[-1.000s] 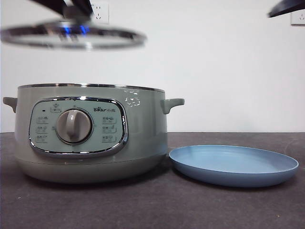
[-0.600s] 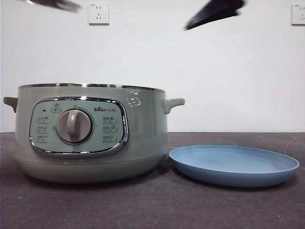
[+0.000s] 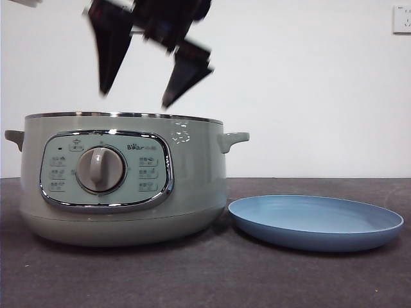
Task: Take the pumpkin out from the steamer,put the pumpkin in the blue plate,close the lid
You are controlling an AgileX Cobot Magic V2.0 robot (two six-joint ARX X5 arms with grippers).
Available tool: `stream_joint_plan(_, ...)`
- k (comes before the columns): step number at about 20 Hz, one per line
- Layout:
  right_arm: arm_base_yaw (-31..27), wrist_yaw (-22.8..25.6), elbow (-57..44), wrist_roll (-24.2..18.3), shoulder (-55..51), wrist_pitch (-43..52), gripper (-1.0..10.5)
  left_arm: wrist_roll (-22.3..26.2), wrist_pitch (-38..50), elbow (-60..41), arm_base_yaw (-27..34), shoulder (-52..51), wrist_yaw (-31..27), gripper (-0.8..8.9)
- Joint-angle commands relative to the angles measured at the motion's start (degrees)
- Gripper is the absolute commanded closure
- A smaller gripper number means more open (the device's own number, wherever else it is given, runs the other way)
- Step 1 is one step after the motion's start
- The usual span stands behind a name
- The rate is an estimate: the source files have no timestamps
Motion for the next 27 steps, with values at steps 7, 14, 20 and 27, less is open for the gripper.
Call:
stream_joint_plan(7,0.2,0.2,0.0,-0.9,8.9,2.6,4.2,0.8,2.1,1.0,0.0,-0.6,-0.9,8.22)
stream_joint_plan(14,0.3,0.2,0.1,-0.8,7.0,4.2,9.6,0.8,1.8,1.0,0.0,-0.5,-0.6,8.22)
stream_joint_plan(20,-2.4,0.7,0.1,-0.7,-8.4,-5.6,9.6,0.8,4.8,1.0,0.0,-0.3,4.2,8.22)
stream_joint_plan(27,-16.1,20.2,-1.0,9.9,-19.0,-22.8,9.6,0.7,14.7,1.0,0.0,1.6,14.5,8.22)
